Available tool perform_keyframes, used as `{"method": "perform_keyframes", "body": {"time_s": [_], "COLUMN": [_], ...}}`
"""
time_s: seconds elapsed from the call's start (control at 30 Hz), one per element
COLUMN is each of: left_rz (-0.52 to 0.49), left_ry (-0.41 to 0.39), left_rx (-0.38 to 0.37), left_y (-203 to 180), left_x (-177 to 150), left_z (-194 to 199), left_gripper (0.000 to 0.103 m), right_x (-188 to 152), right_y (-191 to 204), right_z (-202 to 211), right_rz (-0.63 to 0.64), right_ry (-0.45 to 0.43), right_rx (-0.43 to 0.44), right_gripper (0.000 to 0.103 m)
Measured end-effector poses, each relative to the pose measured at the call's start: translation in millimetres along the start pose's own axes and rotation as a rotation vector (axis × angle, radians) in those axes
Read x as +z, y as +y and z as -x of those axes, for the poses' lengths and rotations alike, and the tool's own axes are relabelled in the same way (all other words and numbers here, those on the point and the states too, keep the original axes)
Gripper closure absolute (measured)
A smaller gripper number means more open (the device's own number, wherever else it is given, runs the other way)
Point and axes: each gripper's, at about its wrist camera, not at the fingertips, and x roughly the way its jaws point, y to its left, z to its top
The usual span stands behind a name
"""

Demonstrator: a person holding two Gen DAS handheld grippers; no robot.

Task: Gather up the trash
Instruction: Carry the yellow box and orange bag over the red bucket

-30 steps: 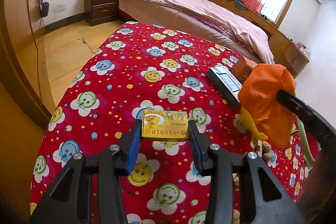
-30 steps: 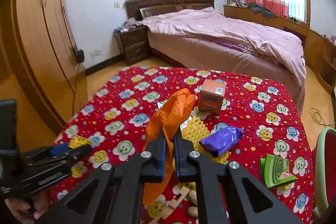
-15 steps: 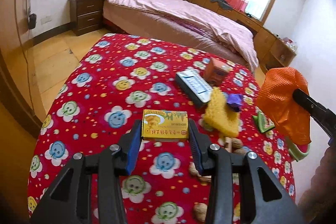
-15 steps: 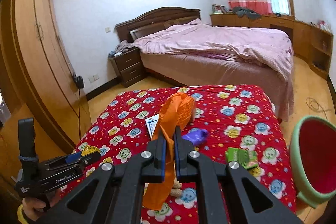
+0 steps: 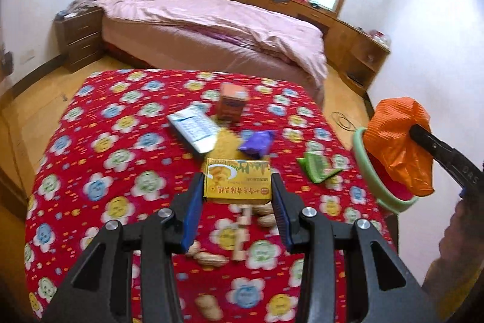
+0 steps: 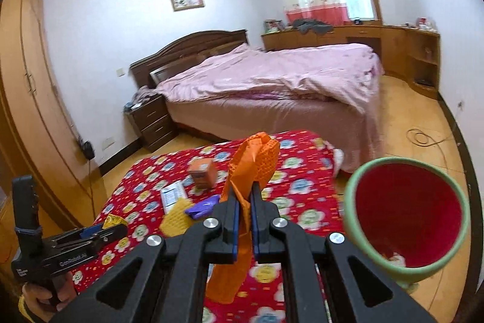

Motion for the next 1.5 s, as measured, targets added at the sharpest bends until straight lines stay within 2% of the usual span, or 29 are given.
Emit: {"method": "perform_keyframes", "body": {"time_s": [0.3, 0.77, 1.03, 1.5], "left_rz": [-0.117, -0.279, -0.336, -0.426], "left_ry": [0.04, 0.07, 0.11, 0.169], "left_rx": [-0.116, -0.217, -0.26, -0.294], "left_y": [-71, -169, -208, -257], "left_x": [12, 16, 10, -6], "left_z": [-18, -52, -82, -140], "left_gripper": [0.06, 0.06, 0.06, 0.06], "right_x": [2, -6, -16, -41], "right_y": [-62, -138, -175, -229], "right_z": [29, 58, 63, 41], "right_rz": [-0.072, -0.179, -0.23, -0.333], "right_ry": [-0.036, -0.07, -0.066, -0.003], "right_rx": [-0.106, -0.217, -0.286, -0.347], "right_gripper": [0.095, 0.095, 0.095, 0.095]}}
